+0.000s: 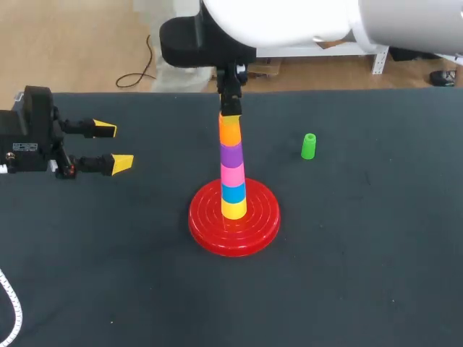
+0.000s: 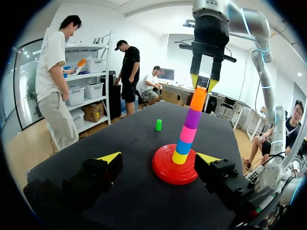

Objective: Pick up and stack the cylinders on the red base in this order: pink,purple,orange,green

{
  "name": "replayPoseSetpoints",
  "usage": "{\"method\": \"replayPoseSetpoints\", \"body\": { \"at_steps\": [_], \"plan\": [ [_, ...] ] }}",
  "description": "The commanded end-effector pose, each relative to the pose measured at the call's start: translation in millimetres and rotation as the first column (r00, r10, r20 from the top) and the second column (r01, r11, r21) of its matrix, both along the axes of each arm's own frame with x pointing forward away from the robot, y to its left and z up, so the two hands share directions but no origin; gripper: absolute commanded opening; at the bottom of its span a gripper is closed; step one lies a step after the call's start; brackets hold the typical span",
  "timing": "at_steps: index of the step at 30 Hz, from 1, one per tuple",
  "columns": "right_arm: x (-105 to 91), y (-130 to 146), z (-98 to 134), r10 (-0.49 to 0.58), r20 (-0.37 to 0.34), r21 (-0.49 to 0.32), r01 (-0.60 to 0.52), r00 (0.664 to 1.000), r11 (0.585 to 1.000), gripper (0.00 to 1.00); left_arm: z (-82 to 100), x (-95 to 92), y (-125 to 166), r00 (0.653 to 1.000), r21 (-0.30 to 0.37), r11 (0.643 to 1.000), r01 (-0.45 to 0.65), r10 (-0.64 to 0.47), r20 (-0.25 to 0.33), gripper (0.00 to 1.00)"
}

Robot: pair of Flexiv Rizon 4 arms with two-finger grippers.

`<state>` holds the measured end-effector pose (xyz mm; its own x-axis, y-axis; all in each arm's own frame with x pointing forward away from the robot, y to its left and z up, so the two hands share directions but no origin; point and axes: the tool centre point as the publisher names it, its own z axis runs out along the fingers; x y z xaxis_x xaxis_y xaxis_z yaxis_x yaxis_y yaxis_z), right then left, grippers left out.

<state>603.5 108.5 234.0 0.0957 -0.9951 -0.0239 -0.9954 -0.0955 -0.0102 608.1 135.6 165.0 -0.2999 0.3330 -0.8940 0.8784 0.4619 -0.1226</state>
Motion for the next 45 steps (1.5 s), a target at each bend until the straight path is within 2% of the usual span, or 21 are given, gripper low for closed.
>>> {"method": "replayPoseSetpoints", "body": {
  "at_steps": [1, 13, 18, 21, 22, 23, 24, 30, 35, 39, 45],
  "plan": [
    [-1.5, -1.1, -3.1, -0.002, 0.003, 0.002, 0.002, 1.0, 1.0, 0.0, -2.4, -0.2, -0.3, 1.0, -0.005, 1.0, -0.003, 0.003, 0.008, 1.0],
    [6.9, -0.9, -17.3, -0.036, -0.037, 0.008, 0.037, 0.999, 0.999, 0.0, -2.4, -0.2, -0.3, 1.0, -0.005, 1.0, -0.003, 0.003, 0.008, 1.0],
    [4.0, 2.6, -22.3, -0.02, -0.046, 0.013, 0.021, 0.999, 1.0, 0.0, -2.4, -0.2, -0.3, 1.0, -0.005, 1.0, -0.003, 0.003, 0.008, 1.0],
    [-0.3, 4.9, -16.5, -0.001, -0.029, 0.026, 0.002, 1.0, 1.0, 0.0, -2.4, -0.2, -0.3, 1.0, -0.005, 1.0, -0.003, 0.003, 0.008, 1.0],
    [-0.9, 4.7, -13.5, -0.003, -0.024, 0.031, 0.004, 1.0, 1.0, 0.16, -2.4, -0.2, -0.3, 1.0, -0.005, 1.0, -0.003, 0.003, 0.008, 1.0],
    [-1.3, 4.2, -9.4, -0.006, -0.013, 0.038, 0.007, 1.0, 0.999, 0.43, -2.4, -0.2, -0.3, 1.0, -0.005, 1.0, -0.003, 0.003, 0.008, 1.0],
    [-1.5, 3.5, -5.2, -0.01, -0.005, 0.053, 0.011, 1.0, 0.999, 1.0, -2.4, -0.2, -0.3, 1.0, -0.005, 1.0, -0.003, 0.003, 0.008, 1.0],
    [2.4, -9.9, 19.7, -0.051, 0.045, 0.131, 0.045, 0.998, 0.99, 1.0, -2.4, -0.2, -0.3, 1.0, -0.005, 1.0, -0.003, 0.003, 0.008, 1.0],
    [20.1, -45.8, 29.1, -0.167, 0.066, 0.177, 0.153, 0.984, 0.972, 1.0, -2.4, -0.2, -0.3, 1.0, -0.005, 1.0, -0.003, 0.003, 0.008, 1.0],
    [36.0, -83.0, 23.7, -0.26, 0.075, 0.181, 0.243, 0.963, 0.953, 1.0, -2.4, -0.2, -0.3, 1.0, -0.005, 1.0, -0.003, 0.003, 0.008, 1.0],
    [51.6, -129.1, -8.0, -0.348, 0.048, 0.155, 0.337, 0.936, 0.929, 1.0, -2.4, -0.2, -0.3, 1.0, -0.005, 1.0, -0.003, 0.003, 0.008, 1.0]
  ]
}}
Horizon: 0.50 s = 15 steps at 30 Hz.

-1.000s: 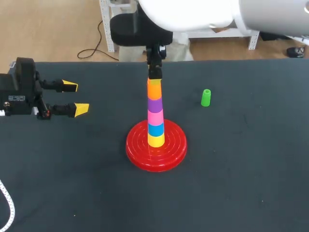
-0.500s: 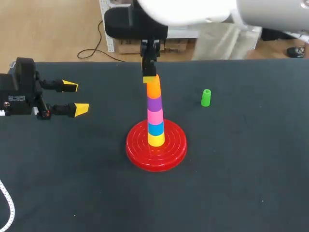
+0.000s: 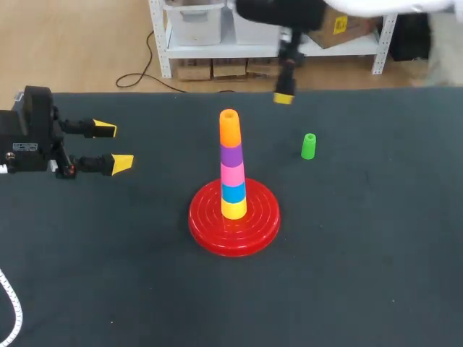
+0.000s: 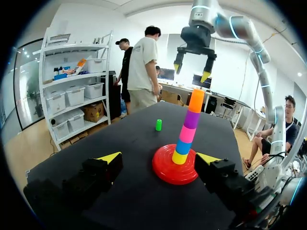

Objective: Pick up and stack the cylinders on the red base in this order: pink,purple,orange,green

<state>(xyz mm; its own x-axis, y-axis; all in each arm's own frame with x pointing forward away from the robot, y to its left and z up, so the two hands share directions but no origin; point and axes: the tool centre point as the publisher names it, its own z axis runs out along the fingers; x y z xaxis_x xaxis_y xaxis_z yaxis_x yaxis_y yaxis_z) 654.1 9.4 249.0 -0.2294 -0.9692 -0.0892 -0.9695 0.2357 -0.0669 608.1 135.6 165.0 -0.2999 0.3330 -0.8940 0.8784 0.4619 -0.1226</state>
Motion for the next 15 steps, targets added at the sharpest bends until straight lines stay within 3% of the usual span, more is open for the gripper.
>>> {"method": "replayPoseSetpoints", "body": {
  "at_steps": [1, 7, 15],
  "plan": [
    [3.1, -36.1, -29.9, -0.034, 0.022, 0.078, 0.032, 0.999, 0.996, 1.0, -2.4, -0.2, -0.2, 1.0, -0.005, 1.0, -0.003, 0.003, 0.008, 1.0],
    [14.8, -63.8, -74.8, -0.122, -0.006, 0.045, 0.122, 0.992, 0.991, 1.0, -2.4, -0.2, -0.2, 1.0, -0.005, 1.0, -0.003, 0.003, 0.008, 1.0],
    [27.8, -80.2, -123.5, -0.175, -0.036, -0.013, 0.175, 0.984, 0.985, 1.0, -2.4, -0.2, -0.2, 1.0, -0.005, 1.0, -0.003, 0.003, 0.008, 1.0]
  ]
}}
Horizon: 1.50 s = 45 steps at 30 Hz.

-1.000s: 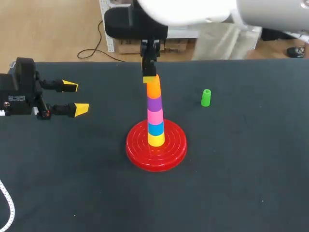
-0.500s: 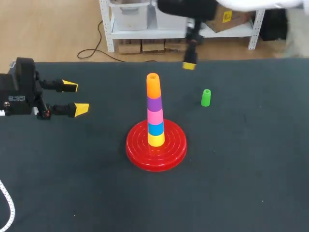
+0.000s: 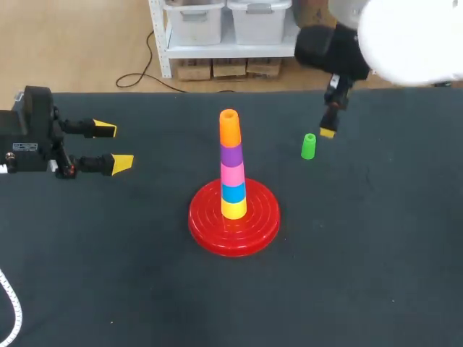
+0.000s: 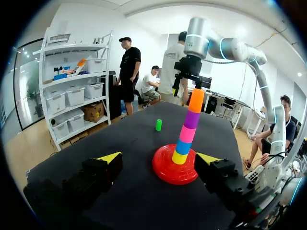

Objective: Pick up and stack the cylinders on the red base in this order: pink,purple,orange,green

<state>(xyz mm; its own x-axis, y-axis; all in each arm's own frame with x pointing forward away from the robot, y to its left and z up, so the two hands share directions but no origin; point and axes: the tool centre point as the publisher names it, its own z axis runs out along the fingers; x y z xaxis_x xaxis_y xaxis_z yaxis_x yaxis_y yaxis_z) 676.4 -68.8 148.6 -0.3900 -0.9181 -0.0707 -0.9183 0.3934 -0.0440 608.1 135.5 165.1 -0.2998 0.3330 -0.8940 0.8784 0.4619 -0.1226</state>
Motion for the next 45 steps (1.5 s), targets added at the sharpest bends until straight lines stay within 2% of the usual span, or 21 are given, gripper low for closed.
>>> {"method": "replayPoseSetpoints", "body": {
  "at_steps": [1, 10, 19, 22, 41, 45],
  "plan": [
    [7.1, -2.4, -28.6, -0.01, -0.012, -0.003, 0.01, 1.0, 1.0, 1.0, -2.4, -0.2, -0.2, 1.0, -0.005, 1.0, -0.003, 0.003, 0.008, 1.0],
    [26.5, 4.0, -60.3, -0.037, -0.046, -0.026, 0.036, 0.998, 0.999, 1.0, -2.4, -0.2, -0.2, 1.0, -0.005, 1.0, -0.003, 0.003, 0.008, 1.0],
    [63.5, 6.0, -73.8, -0.061, -0.056, -0.043, 0.058, 0.997, 0.997, 1.0, -2.4, -0.2, -0.2, 1.0, -0.005, 1.0, -0.003, 0.003, 0.008, 1.0],
    [71.9, 5.1, -75.3, -0.043, -0.004, -0.043, 0.043, 0.999, 0.998, 1.0, -2.4, -0.2, -0.2, 1.0, -0.005, 1.0, -0.003, 0.003, 0.008, 1.0],
    [71.1, 5.8, -73.7, -0.049, -0.025, -0.046, 0.048, 0.998, 0.998, 1.0, -2.4, -0.2, -0.2, 1.0, -0.005, 1.0, -0.003, 0.003, 0.008, 1.0],
    [76.7, 1.7, -79.5, -0.076, -0.001, -0.072, 0.076, 0.997, 0.994, 1.0, -2.4, -0.2, -0.2, 1.0, -0.005, 1.0, -0.003, 0.003, 0.008, 1.0]
  ]
}}
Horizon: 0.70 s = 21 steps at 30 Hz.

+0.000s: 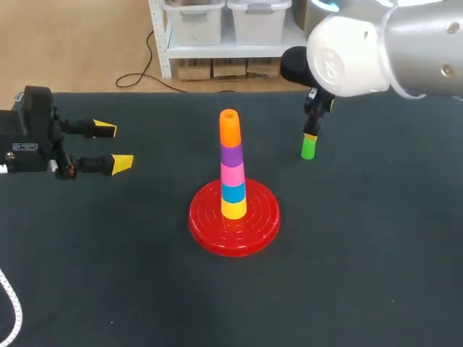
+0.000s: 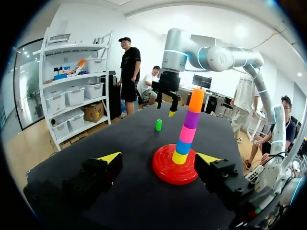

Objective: Pick up and stack the cylinders on the red base in this order: pink,purple,orange,green

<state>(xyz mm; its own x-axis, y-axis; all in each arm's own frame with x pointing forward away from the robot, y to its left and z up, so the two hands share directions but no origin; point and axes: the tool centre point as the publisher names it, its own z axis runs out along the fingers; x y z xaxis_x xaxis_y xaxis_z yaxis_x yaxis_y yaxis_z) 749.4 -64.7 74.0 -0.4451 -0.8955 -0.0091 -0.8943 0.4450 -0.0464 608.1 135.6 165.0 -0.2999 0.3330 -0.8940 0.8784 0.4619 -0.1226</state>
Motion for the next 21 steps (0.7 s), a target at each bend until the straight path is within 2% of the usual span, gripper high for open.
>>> {"method": "replayPoseSetpoints", "body": {
  "at_steps": [1, 8, 21],
  "plan": [
    [7.1, -3.9, -6.1, -0.022, 0.017, -0.01, 0.022, 1.0, 1.0, 1.0, -2.4, -0.2, -0.3, 1.0, -0.005, 1.0, -0.003, 0.003, 0.008, 1.0],
    [17.9, -6.9, -16.6, -0.042, -0.012, -0.016, 0.042, 0.999, 0.999, 1.0, -2.4, -0.2, -0.3, 1.0, -0.005, 1.0, -0.003, 0.003, 0.008, 1.0],
    [16.3, 0.4, -39.0, -0.028, -0.038, -0.014, 0.028, 0.999, 1.0, 1.0, -2.4, -0.2, -0.3, 1.0, -0.005, 1.0, -0.003, 0.003, 0.008, 1.0]
  ]
}}
